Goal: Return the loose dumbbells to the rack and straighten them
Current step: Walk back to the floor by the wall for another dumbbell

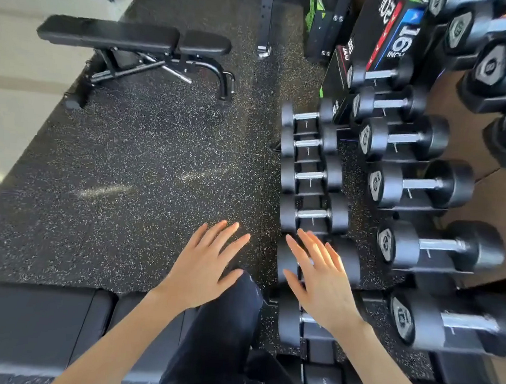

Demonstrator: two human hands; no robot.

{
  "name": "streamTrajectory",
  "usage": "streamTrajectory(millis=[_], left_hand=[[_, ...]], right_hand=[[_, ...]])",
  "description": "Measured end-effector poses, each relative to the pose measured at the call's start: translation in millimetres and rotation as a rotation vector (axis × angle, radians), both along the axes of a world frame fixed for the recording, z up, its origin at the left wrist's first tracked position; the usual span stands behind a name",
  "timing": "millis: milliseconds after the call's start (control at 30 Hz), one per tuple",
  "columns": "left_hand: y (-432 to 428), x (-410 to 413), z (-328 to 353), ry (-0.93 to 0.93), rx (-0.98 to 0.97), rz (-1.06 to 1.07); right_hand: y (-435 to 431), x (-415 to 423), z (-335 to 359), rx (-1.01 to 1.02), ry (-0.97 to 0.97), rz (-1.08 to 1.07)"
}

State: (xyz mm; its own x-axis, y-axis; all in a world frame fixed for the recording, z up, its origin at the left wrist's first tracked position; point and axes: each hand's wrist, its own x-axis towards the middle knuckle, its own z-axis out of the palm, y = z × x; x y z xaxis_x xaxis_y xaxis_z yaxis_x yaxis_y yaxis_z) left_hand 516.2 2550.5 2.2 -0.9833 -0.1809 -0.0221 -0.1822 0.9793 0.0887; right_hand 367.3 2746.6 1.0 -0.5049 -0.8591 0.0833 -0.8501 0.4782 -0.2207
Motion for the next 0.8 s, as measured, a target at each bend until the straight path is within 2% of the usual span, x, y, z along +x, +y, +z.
streamTrajectory(millis=[300,467,800], left_hand=[[-51,-61,-19,-0.007,0.016,-0.022],[-110,-116,-28,-0.097,0.047,-0.05],[-239,-224,5,-0.013,-0.043,-0.063]], right_hand=[[-50,-57,-19,0.051,-0.014,0.026],[-105,-109,-6,0.111,0.038,0.046],[-234,-230,14,0.13,0.031,0.056]])
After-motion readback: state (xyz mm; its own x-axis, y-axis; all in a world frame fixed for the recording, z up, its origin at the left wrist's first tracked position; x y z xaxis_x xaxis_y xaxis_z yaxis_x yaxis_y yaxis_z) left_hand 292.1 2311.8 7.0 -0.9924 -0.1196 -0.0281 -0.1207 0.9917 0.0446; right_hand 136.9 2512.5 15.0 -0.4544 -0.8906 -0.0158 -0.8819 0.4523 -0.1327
